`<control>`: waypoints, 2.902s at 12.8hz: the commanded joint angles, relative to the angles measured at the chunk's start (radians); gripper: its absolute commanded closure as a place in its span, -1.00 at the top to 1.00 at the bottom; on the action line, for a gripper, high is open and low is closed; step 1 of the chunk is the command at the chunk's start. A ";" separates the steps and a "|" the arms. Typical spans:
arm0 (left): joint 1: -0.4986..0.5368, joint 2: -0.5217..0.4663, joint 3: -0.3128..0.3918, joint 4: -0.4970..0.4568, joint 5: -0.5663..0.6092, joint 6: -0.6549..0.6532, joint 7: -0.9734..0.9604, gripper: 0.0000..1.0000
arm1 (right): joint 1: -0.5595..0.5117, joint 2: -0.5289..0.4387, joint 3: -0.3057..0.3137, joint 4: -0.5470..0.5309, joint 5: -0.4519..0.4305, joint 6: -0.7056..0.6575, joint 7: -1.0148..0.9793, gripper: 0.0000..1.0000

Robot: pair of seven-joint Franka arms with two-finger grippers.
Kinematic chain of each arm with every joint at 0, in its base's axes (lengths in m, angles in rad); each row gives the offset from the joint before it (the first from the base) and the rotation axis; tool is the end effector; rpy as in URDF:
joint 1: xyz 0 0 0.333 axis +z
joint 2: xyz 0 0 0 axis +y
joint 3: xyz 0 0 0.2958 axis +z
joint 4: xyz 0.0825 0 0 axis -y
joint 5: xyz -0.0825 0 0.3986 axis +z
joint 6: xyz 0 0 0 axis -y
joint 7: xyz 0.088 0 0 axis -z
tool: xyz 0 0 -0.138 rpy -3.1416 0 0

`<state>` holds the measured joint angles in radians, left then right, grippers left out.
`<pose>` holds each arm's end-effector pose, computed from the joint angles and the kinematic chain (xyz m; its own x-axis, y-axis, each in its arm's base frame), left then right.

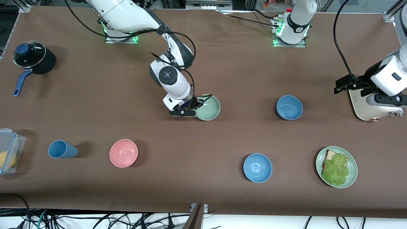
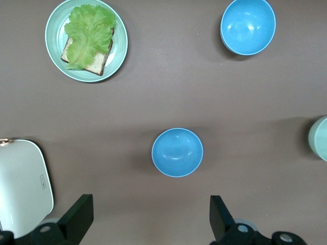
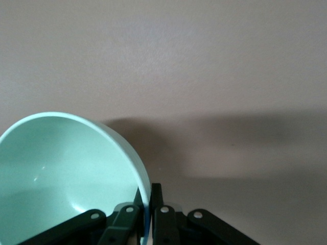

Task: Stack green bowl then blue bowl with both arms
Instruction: 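Move the green bowl to the table middle with the right gripper, then open and withdraw the right gripper while the left gripper reaches the blue bowl, then close the left gripper on the blue bowl's rim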

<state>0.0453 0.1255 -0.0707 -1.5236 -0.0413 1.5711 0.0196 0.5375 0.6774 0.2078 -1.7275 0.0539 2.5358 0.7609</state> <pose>0.5994 -0.0189 0.5231 0.9960 -0.0450 -0.0766 -0.0411 -0.9978 0.0515 0.5092 0.4599 0.1554 0.9938 -0.1098 -0.0175 -0.1111 -0.9710 -0.2117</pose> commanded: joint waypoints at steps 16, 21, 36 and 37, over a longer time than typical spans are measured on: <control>-0.002 0.134 -0.003 -0.006 0.021 -0.002 0.025 1.00 | 0.043 -0.320 -0.392 0.043 0.055 -0.412 0.037 1.00; 0.016 0.178 0.000 -0.166 0.005 0.168 0.026 1.00 | 0.029 -0.472 -0.537 0.043 0.057 -0.627 -0.387 1.00; 0.038 0.123 0.008 -0.839 -0.355 0.945 0.432 0.83 | -0.508 -0.644 -0.174 0.029 -0.017 -0.821 -0.707 1.00; 0.038 0.128 0.012 -0.839 -0.379 0.946 0.465 0.48 | -0.510 -0.644 -0.174 0.031 -0.017 -0.822 -0.706 1.00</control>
<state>0.0783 0.2892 -0.0633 -2.3286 -0.3583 2.5041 0.4030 0.0529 0.0678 0.0106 -1.6678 0.0506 1.7204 0.0632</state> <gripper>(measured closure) 0.035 0.000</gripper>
